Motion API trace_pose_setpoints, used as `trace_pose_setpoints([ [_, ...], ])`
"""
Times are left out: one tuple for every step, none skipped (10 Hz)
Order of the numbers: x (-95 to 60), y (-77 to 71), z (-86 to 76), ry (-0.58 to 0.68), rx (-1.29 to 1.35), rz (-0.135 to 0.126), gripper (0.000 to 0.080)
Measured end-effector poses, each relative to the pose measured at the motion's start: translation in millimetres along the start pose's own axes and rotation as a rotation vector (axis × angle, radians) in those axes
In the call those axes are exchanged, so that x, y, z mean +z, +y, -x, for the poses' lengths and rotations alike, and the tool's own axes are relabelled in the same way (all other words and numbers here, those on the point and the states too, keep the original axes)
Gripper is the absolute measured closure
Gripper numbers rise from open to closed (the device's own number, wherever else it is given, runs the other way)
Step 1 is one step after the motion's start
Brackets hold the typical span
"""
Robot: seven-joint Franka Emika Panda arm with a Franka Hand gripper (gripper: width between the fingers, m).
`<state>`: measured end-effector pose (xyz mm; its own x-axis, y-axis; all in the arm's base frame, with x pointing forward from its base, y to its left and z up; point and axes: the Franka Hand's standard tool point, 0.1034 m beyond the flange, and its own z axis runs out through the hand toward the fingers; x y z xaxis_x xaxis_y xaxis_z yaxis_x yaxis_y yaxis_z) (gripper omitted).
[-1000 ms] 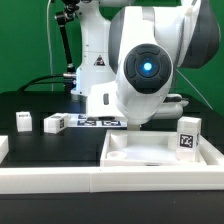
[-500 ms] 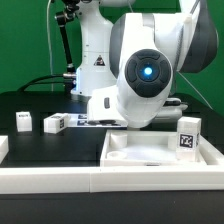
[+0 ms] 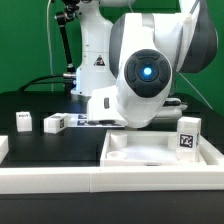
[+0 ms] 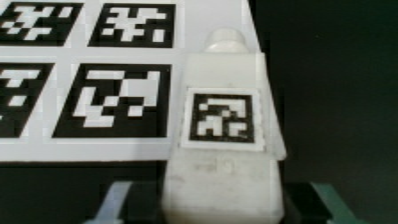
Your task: Assemble square table
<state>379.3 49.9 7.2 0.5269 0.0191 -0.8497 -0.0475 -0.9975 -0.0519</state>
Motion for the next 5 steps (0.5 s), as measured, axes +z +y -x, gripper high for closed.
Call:
trace_pose_setpoints([
  [-0.1, 0.0, 0.0, 0.0, 0.0, 0.0, 0.0509],
  [-0.2, 0.5, 0.0, 0.0, 0.001, -0.001, 0.0509],
  [-0.6, 2.0, -0.1, 0.001, 0.002, -0.002, 0.0509],
  [-2.6, 4.2, 0.4, 0.003, 0.0, -0.005, 0.0509],
  [-12.1, 8.3, 4.4, 0.001, -0.013, -0.008, 0.0509],
])
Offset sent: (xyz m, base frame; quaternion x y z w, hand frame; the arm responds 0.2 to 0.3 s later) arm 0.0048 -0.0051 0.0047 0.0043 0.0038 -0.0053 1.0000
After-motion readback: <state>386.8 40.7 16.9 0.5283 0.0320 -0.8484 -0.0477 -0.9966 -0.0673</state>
